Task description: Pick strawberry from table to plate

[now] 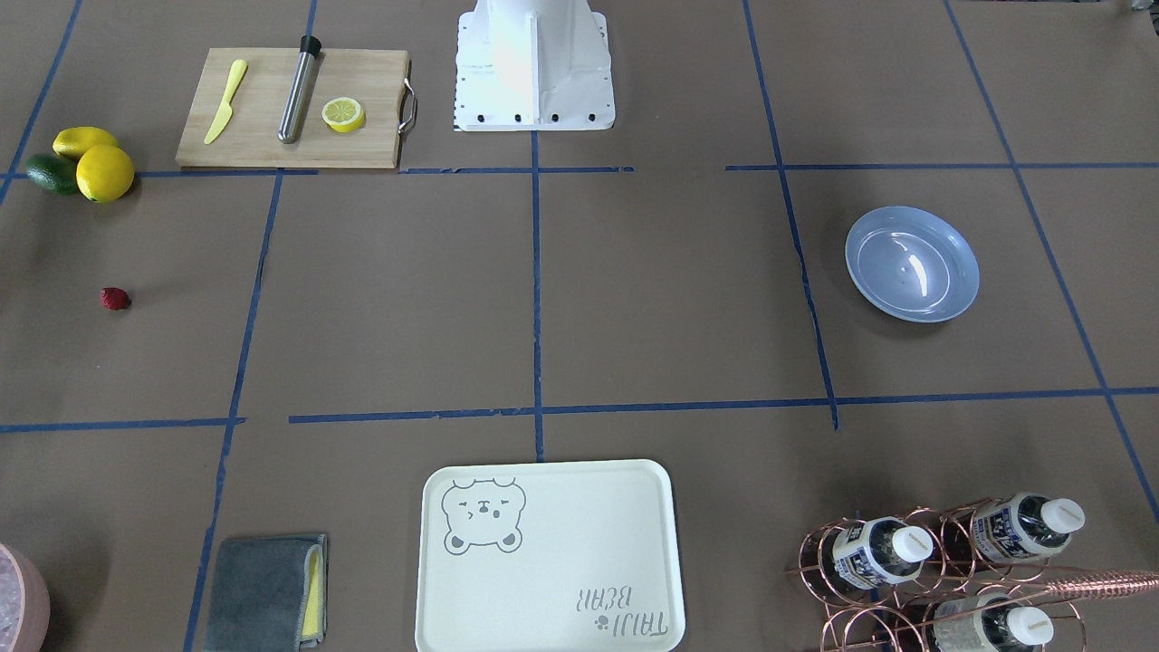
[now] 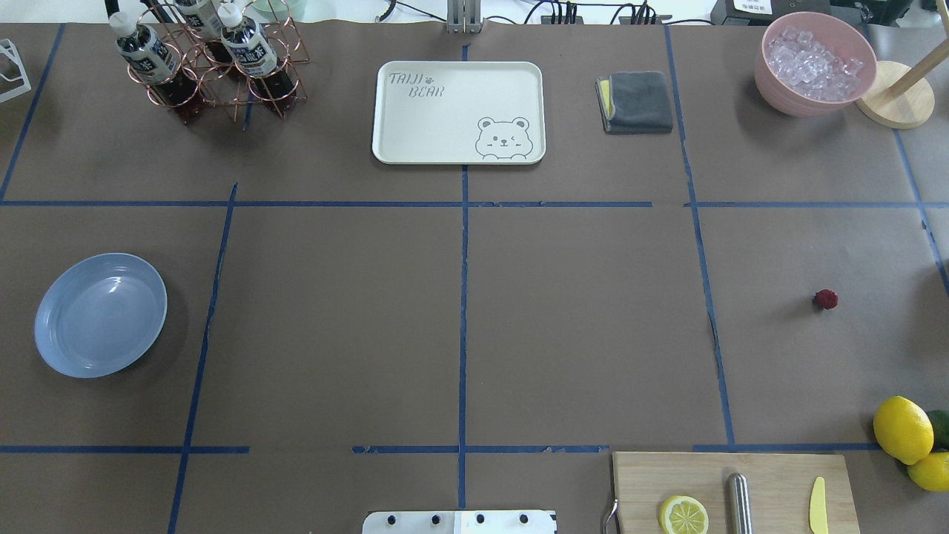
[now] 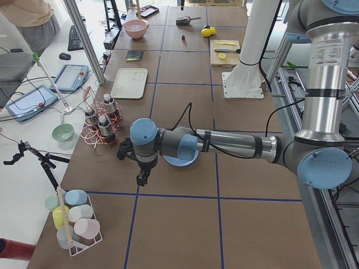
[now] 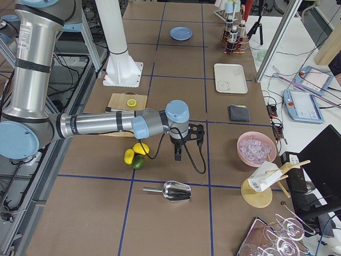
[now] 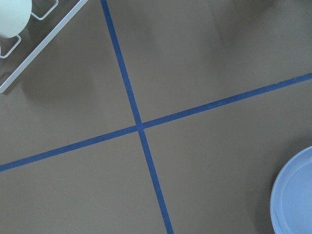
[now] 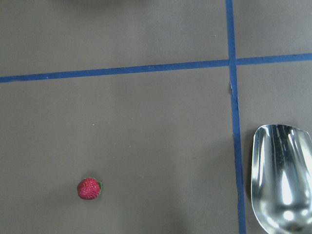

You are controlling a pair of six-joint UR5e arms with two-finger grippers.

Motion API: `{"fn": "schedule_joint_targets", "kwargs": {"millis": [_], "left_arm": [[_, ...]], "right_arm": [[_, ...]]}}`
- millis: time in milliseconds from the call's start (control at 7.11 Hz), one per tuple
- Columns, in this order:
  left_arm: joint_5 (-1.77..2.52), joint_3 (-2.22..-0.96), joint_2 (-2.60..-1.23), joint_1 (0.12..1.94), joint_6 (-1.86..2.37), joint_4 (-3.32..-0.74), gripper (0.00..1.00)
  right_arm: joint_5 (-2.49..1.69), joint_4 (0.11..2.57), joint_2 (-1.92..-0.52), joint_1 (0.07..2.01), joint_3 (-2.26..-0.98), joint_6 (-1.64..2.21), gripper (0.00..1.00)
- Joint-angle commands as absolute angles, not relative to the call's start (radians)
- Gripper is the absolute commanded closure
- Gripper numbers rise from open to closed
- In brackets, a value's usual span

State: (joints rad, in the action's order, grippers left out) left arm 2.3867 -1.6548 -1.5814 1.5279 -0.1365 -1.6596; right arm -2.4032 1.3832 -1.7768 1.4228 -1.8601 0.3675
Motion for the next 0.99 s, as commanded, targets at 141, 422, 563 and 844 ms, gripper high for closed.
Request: {"fn": "schedule_joint_targets", "kwargs": {"millis": [141, 422, 563, 844], "left_arm": [[2.384, -1.672, -1.537, 1.531, -0.218, -1.735, 0.0], [2.387, -1.693, -1.543, 1.531, -0.207, -1.721, 0.0], [2.39, -1.69, -1.548, 1.526, -0.206, -1.733, 0.0], [2.498, -1.696, -1.539, 1.519, -0.209, -1.733, 0.0]], "right_arm": [[-2.413, 1.378, -1.773, 1.431, -1.873, 0.367, 0.0], [-2.404, 1.348, -1.779, 1.43, -1.847, 0.376, 0.0], [-2.407, 1.318, -1.785, 1.428, -1.845, 0.376, 0.0], [-2.418, 1.255, -1.787, 1.343, -1.844, 0.383, 0.0]]}}
